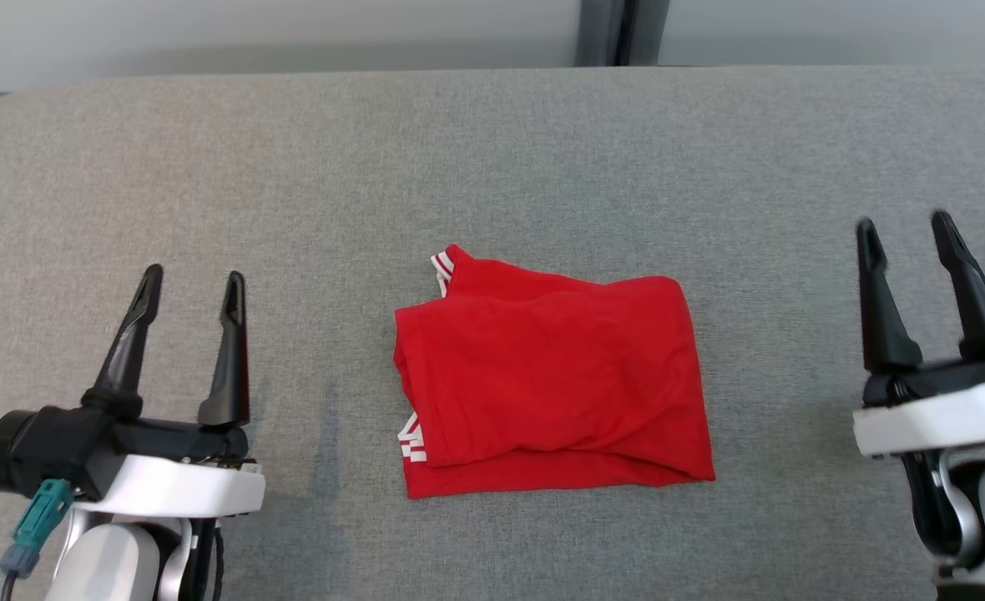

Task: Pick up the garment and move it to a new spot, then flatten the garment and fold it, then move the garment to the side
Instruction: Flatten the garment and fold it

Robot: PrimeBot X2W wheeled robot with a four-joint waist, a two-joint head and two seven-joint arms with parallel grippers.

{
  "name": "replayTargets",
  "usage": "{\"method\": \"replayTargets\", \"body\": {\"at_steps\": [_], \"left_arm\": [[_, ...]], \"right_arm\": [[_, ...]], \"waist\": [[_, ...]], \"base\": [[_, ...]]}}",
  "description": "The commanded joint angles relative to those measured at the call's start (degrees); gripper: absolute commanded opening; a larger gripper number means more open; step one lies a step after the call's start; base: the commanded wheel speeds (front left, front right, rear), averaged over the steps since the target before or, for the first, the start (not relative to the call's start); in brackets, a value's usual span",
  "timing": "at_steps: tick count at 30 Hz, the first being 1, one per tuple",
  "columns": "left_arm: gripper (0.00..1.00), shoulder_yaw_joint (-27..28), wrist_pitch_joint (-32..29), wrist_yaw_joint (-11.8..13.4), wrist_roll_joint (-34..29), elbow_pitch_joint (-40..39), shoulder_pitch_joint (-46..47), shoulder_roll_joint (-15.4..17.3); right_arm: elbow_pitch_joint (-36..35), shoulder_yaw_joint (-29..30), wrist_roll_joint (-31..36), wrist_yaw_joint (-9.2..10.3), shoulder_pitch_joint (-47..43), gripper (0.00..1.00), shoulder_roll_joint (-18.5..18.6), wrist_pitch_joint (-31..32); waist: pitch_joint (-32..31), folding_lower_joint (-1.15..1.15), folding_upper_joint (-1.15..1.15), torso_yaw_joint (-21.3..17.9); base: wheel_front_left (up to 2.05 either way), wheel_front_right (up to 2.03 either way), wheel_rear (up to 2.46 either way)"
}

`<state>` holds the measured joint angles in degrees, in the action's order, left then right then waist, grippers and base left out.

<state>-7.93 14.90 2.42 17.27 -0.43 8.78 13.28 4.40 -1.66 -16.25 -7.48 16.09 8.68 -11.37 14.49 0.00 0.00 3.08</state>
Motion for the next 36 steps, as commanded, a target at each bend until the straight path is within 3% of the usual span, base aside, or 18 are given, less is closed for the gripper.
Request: {"method": "replayTargets", "body": {"at_steps": [1,9,26,36], "left_arm": [[1.00,0.7,0.2,0.4,0.3,-0.6,-0.7,0.2],[1.00,1.7,0.2,1.2,0.3,-2.0,-4.6,0.9],[1.00,0.6,-3.8,3.6,0.0,-6.3,-16.0,1.9],[1.00,-0.3,-6.0,4.2,0.2,-8.5,-18.2,2.3]], "right_arm": [[-1.5,1.2,0.8,-0.04,-2.1,1.00,-0.2,1.0],[-6.7,3.3,2.0,-0.04,-9.1,1.00,-1.2,5.0],[-9.8,4.1,1.8,-0.04,-20.0,1.00,-1.0,9.8],[-12.4,4.8,1.9,-0.04,-22.5,1.00,-1.5,11.9]], "waist": [[-0.8,0.00,0.00,-0.5],[-4.3,0.00,0.00,-2.0],[-13.0,0.00,0.00,-1.9],[-14.6,0.00,0.00,-1.6]], "base": [[0.00,0.00,0.00],[0.00,0.00,0.00],[0.00,0.00,0.00],[0.00,0.00,0.00]]}}
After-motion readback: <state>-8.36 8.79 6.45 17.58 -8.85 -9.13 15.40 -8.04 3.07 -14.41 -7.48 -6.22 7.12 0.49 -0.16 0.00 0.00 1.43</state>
